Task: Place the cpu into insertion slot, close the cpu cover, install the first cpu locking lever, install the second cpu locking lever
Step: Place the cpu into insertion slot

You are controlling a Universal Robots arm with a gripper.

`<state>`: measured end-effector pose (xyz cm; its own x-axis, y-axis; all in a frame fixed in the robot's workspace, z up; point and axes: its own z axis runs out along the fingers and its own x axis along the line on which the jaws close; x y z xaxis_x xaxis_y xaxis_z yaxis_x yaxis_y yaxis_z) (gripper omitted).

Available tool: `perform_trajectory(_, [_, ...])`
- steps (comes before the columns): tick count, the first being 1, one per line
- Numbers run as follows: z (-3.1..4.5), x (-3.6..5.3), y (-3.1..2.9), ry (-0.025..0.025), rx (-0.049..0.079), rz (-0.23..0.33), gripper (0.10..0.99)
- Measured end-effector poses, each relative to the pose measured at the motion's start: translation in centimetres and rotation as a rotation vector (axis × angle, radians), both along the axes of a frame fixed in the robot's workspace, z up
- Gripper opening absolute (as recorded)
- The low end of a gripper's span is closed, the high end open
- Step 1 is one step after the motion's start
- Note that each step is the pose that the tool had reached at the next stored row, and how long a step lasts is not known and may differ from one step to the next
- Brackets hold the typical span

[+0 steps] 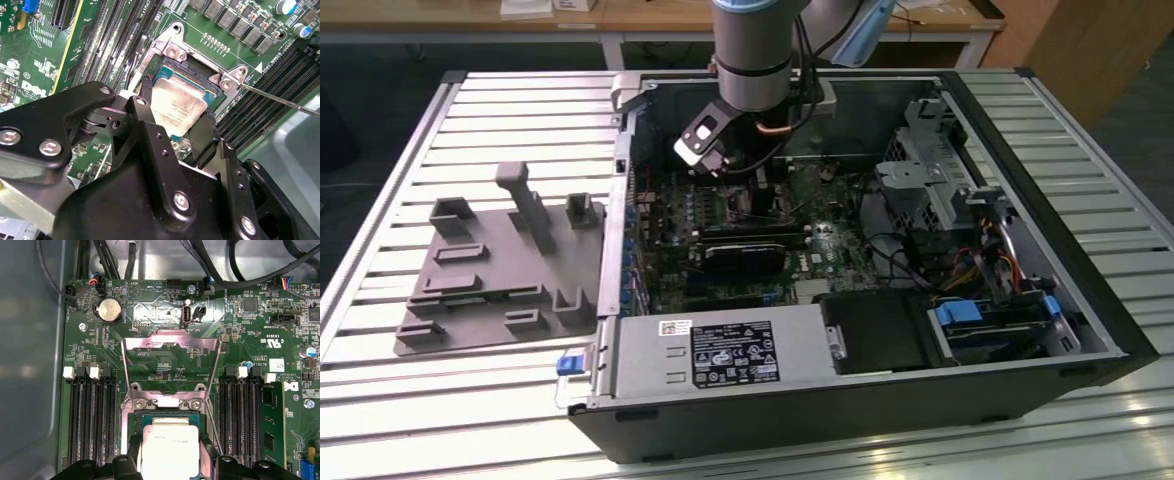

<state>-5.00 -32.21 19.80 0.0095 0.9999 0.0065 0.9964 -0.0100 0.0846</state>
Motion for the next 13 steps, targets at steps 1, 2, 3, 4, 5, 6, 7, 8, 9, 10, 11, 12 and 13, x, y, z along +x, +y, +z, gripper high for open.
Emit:
perform_trajectory(1, [-0.02,0.0,0.0,0.0001,0.0,0.0,0.537])
perform_trajectory(2, [-0.04,0.0,0.0,0.0001,0.0,-0.001,0.537])
perform_trajectory(3, [-0.08,0.0,0.0,0.0,0.0,-0.002,0.537])
perform_trajectory(4, [-0.13,0.0,0.0,0.0,0.0,-0.002,0.537])
perform_trajectory(5, [-0.17,-0.01,0.0,0.0,0.0,-0.002,0.537])
perform_trajectory(6, [-0.22,-0.01,0.0,0.0,0.0,-0.002,0.537])
perform_trajectory(7, [-0.28,-0.01,0.0,0.0,0.0,-0.002,0.537])
perform_trajectory(8, [-0.32,-0.02,0.0,0.0001,0.0,-0.002,0.537])
perform_trajectory(9, [-0.33,-0.02,0.0,0.0001,0.0,-0.002,0.537])
perform_trajectory(10, [-0.34,-0.02,0.0,0.0001,0.0,-0.002,0.537])
perform_trajectory(11, [-0.35,-0.03,0.0,0.0001,0.0,-0.002,0.537])
perform_trajectory(12, [-0.35,-0.04,0.0,0.0,0.0,-0.002,0.537])
perform_trajectory(13, [-0.36,-0.04,0.0,0.0,0.0,-0.002,0.537])
